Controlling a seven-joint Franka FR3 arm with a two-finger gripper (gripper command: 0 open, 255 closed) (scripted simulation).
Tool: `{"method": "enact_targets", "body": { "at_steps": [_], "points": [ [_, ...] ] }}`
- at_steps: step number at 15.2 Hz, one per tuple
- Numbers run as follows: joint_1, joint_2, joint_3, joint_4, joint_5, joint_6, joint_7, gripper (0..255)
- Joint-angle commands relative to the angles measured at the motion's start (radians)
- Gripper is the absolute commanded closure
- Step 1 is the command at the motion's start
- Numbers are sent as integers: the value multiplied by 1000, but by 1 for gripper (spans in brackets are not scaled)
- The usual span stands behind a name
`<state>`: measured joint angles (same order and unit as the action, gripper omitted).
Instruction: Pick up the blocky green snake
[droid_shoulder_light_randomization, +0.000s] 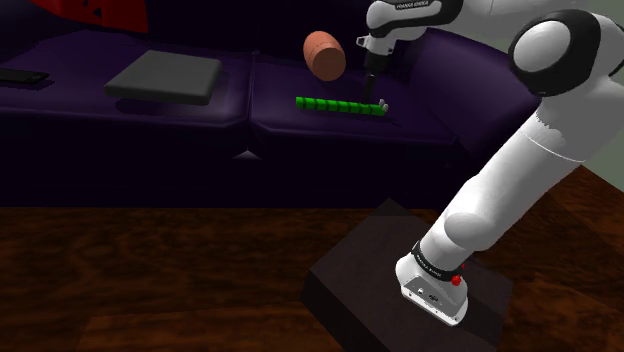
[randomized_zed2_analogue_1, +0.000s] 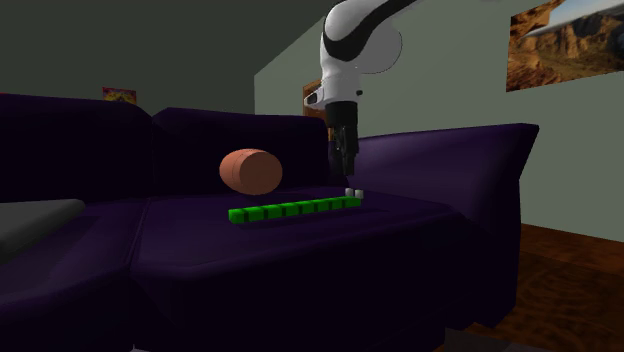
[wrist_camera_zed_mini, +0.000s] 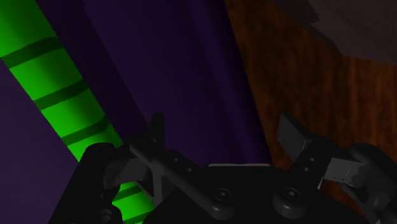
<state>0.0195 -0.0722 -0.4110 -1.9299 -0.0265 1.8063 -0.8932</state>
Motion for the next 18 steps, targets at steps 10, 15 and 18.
{"method": "enact_targets", "body": {
  "at_steps": [10, 15, 18],
  "points": [
    [-137, 547, -4, 575, 217, -132, -402, 0],
    [-174, 657, 17, 684, 245, -145, -448, 0],
    [-170, 660, 19, 648, 247, -106, -451, 0]
  ]
}}
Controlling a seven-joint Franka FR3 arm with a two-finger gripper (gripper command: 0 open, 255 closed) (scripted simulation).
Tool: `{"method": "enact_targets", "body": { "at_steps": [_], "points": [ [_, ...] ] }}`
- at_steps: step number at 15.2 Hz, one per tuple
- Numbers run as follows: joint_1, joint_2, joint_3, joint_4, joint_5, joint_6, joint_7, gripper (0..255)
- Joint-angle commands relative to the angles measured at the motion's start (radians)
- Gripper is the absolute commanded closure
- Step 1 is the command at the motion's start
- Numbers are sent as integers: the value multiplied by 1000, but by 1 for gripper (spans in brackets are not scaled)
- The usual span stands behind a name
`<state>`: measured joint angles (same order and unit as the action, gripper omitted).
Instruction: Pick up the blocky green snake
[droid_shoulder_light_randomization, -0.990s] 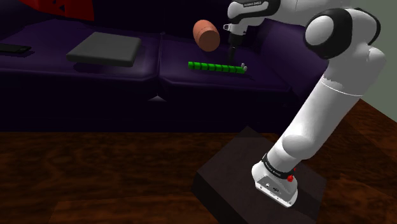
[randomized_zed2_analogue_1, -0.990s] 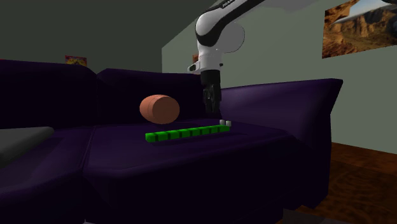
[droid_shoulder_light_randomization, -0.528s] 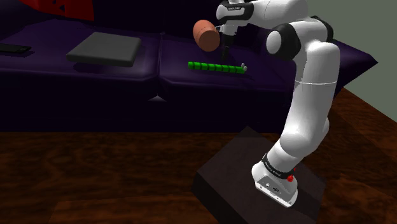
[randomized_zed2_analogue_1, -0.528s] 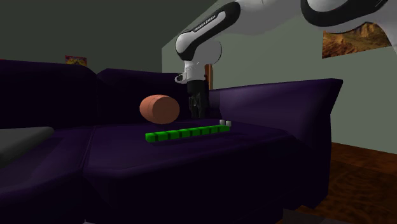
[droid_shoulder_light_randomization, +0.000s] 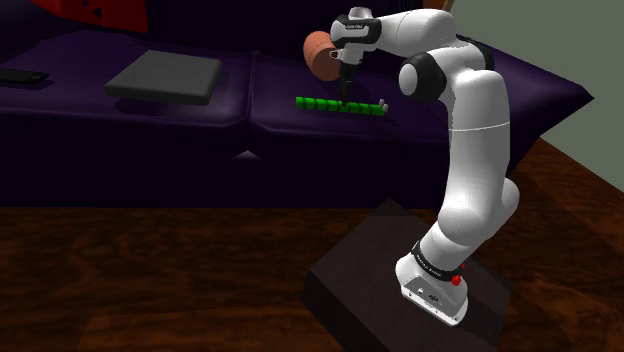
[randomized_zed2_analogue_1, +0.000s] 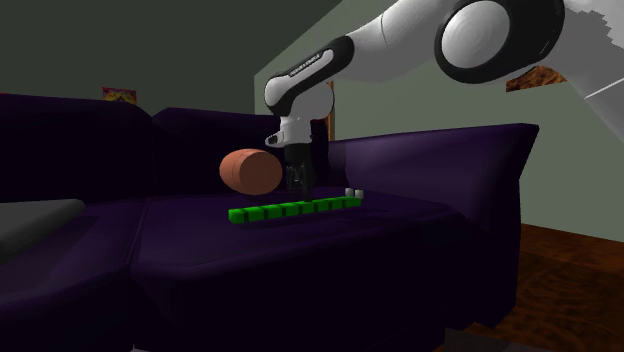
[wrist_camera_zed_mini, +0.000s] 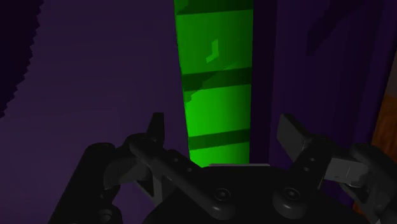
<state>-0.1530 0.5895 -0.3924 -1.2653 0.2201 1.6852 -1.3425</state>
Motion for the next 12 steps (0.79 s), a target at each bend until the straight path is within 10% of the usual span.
{"method": "enact_targets", "body": {
  "at_steps": [1, 3, 4, 12],
  "points": [
    [3, 0, 1, -28, 1, 27, -3, 0],
    [4, 1, 1, -34, 1, 34, -3, 0],
    [4, 0, 1, -36, 1, 36, -3, 255],
    [4, 0, 1, -35, 1, 35, -3, 255]
  ]
}}
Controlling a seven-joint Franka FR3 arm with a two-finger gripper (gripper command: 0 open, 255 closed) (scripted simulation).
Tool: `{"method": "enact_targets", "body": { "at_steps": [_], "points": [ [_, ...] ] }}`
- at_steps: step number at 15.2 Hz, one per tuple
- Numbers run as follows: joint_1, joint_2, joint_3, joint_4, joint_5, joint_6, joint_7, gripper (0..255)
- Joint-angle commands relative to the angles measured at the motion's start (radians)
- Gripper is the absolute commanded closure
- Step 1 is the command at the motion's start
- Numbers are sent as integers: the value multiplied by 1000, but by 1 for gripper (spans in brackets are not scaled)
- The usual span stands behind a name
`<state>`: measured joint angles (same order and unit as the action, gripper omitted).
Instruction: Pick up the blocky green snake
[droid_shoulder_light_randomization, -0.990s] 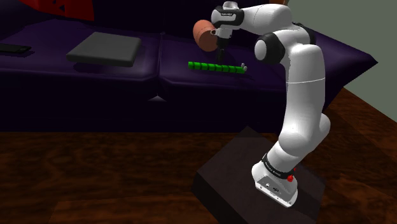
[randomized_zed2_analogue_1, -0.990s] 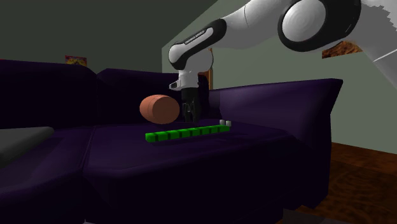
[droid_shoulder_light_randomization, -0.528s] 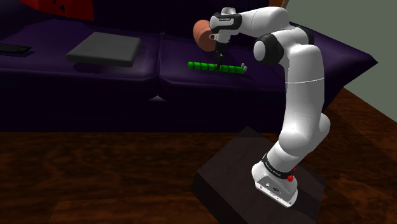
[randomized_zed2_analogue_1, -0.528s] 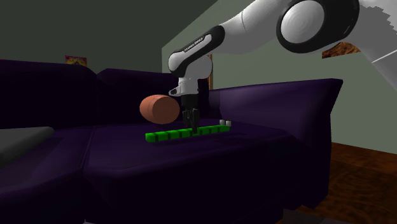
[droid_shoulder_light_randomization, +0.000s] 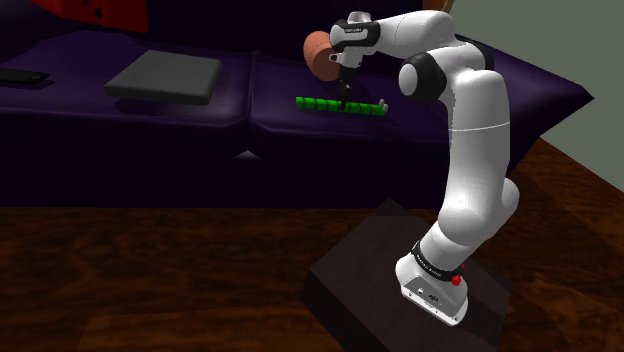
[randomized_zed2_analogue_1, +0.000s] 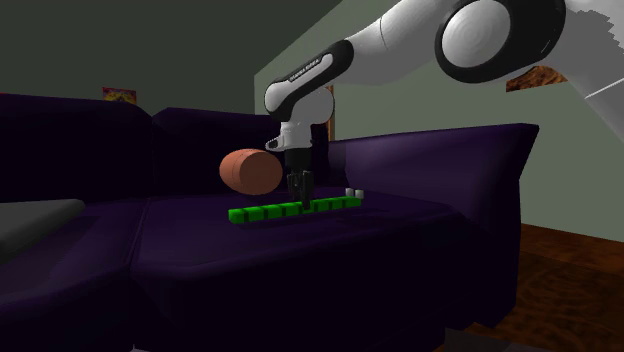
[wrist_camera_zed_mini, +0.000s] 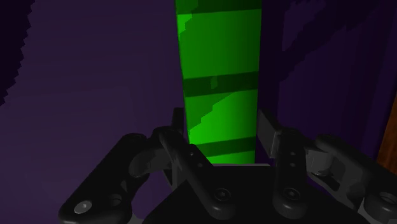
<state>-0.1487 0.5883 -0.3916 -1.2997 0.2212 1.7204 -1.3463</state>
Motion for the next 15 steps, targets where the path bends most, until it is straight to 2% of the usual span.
{"method": "enact_targets", "body": {
  "at_steps": [1, 15],
  "points": [
    [-1, 2, 0, 1, 0, -1, 0, 255],
    [-27, 5, -3, 198, -3, -191, 14, 255]
  ]
}}
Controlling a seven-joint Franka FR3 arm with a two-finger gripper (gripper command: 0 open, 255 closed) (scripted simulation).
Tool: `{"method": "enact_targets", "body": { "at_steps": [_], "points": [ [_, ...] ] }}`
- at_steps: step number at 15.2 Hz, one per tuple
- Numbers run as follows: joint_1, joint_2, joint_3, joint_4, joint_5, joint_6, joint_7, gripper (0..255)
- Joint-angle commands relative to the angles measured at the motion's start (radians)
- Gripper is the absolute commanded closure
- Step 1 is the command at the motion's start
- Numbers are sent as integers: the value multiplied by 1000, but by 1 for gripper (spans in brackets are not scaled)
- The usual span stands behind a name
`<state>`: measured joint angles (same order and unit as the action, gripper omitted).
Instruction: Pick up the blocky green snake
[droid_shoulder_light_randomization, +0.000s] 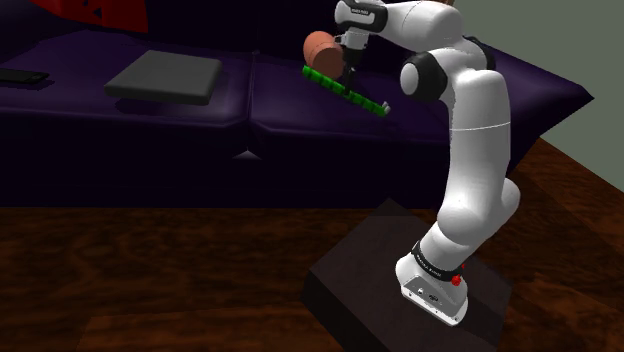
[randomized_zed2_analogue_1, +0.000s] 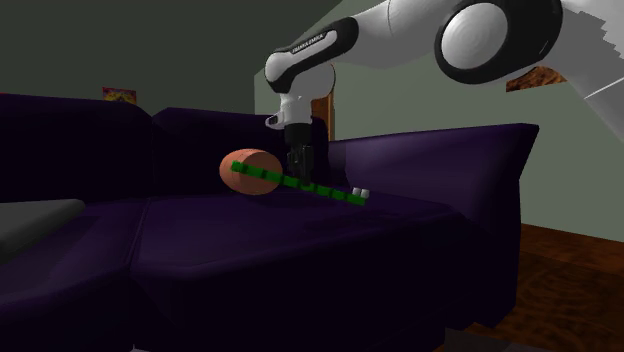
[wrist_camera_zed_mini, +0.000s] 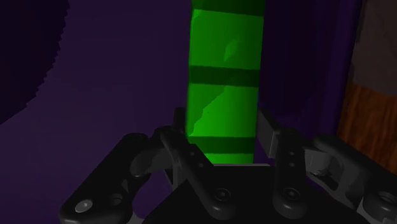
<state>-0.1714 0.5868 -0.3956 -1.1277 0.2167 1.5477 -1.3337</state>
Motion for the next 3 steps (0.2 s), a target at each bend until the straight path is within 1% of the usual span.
{"method": "enact_targets", "body": {
  "at_steps": [1, 3],
  "points": [
    [-8, 10, 1, 44, 2, -34, 2, 255],
    [-8, 10, 1, 47, 2, -36, 3, 255]
  ]
}}
